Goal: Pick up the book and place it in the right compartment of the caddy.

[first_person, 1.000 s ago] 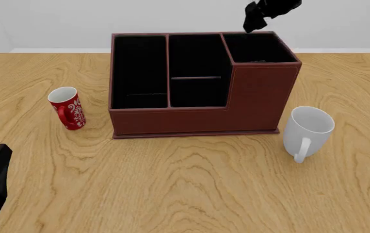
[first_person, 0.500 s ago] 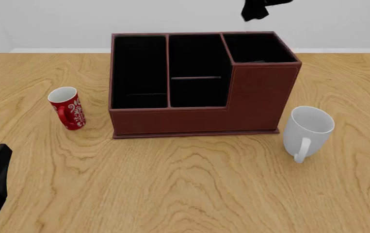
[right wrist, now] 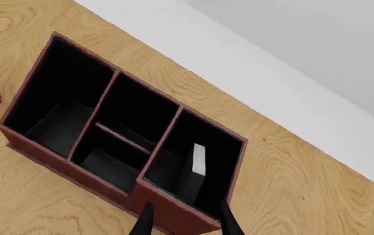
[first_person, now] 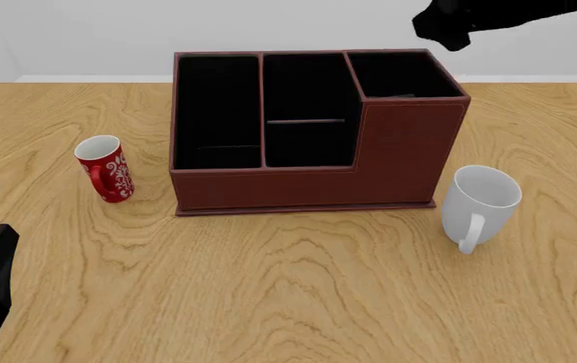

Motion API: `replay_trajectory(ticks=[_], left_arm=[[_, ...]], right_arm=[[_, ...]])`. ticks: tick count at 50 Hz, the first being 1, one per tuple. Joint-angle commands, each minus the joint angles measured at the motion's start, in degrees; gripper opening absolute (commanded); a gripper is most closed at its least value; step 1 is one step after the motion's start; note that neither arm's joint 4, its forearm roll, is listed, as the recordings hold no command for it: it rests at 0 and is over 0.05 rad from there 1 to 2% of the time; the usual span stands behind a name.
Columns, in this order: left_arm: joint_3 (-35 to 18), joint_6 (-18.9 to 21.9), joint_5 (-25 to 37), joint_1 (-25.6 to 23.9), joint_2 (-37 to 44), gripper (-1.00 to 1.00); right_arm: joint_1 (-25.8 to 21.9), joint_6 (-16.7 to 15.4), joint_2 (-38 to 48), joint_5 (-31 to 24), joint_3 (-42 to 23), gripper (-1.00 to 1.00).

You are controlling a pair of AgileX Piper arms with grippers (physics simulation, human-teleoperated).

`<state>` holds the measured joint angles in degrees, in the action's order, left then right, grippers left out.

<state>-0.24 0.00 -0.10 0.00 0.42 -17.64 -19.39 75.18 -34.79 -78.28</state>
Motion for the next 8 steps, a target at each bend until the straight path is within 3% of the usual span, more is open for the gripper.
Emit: replay_trajectory(ticks=[1,3,4,6,8], left_arm=[[0.00,0.00,0.00,0.00,0.00,1.00],[0.00,0.00,0.00,0.00,0.00,1.00],[0.00,0.00,0.00,0.00,0.00,1.00],[0.00,0.00,0.00,0.00,0.00,1.00],[0.00,0.00,0.00,0.00,0.00,1.00]], right_arm=[[-1.74,1.76,-15.28,7.46,14.10,1.00],[-1.65,1.40,-17.09,8.08,15.81,1.00],[-1.67,3.37,-19.88,8.61,16.31,1.00],[-1.61,1.46,-23.22,10.57,20.63,1.00],[-1.39,1.59,-23.75,10.77,22.09,1.00]])
